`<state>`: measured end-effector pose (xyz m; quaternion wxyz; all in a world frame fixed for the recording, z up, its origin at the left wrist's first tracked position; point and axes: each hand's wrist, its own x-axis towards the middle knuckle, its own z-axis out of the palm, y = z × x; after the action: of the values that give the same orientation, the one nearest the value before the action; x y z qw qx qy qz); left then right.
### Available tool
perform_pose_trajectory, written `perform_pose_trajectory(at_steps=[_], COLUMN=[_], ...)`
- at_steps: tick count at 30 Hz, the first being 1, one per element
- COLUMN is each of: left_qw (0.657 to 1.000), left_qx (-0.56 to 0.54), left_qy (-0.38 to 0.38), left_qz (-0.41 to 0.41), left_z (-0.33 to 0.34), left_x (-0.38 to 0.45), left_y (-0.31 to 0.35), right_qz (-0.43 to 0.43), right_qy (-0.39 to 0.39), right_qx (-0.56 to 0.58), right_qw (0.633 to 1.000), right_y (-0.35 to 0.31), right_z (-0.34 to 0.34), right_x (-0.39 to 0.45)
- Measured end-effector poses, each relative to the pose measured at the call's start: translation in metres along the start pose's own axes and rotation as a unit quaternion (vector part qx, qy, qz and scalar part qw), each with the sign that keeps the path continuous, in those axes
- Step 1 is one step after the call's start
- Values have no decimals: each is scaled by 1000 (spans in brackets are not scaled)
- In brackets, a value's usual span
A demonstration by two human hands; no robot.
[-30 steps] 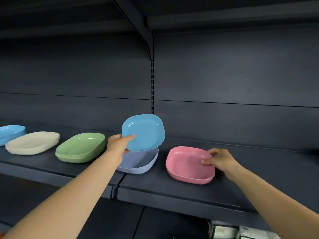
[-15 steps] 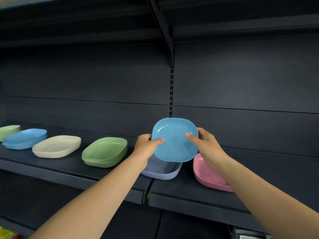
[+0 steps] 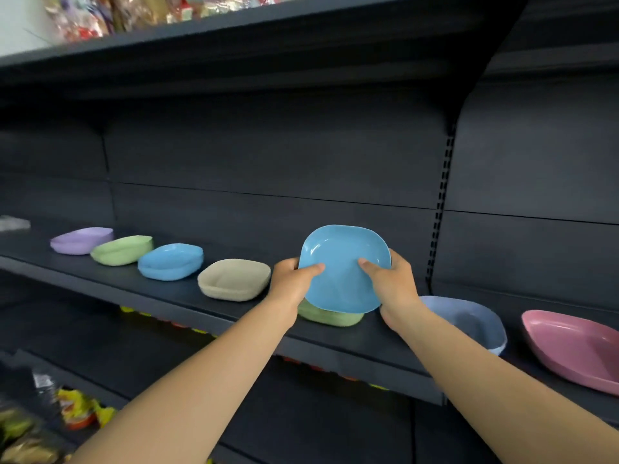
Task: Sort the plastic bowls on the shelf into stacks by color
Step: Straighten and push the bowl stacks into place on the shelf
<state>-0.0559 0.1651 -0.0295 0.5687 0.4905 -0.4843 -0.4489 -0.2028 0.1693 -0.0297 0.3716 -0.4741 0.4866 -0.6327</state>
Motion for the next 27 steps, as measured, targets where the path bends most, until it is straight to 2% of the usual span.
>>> perform_pose_trajectory(at_steps=[7, 16, 21, 27], left_qw=[997, 985, 981, 982], left_qx=[-6, -20, -34, -15], left_qy=[78, 172, 189, 190], left_qz=[7, 12, 20, 10], left_z=[-118, -245, -296, -340], left_x=[12, 56, 102, 180], left_y=[-3, -5, -13, -27], right_qz=[23, 11, 8, 9], right_qy=[-18, -58, -69, -62], right_qx=[18, -38, -1, -13], right_qw=[999, 998, 998, 998], right_y=[11, 16, 37, 70], right_z=[125, 274, 347, 422], right_x=[-30, -27, -6, 37])
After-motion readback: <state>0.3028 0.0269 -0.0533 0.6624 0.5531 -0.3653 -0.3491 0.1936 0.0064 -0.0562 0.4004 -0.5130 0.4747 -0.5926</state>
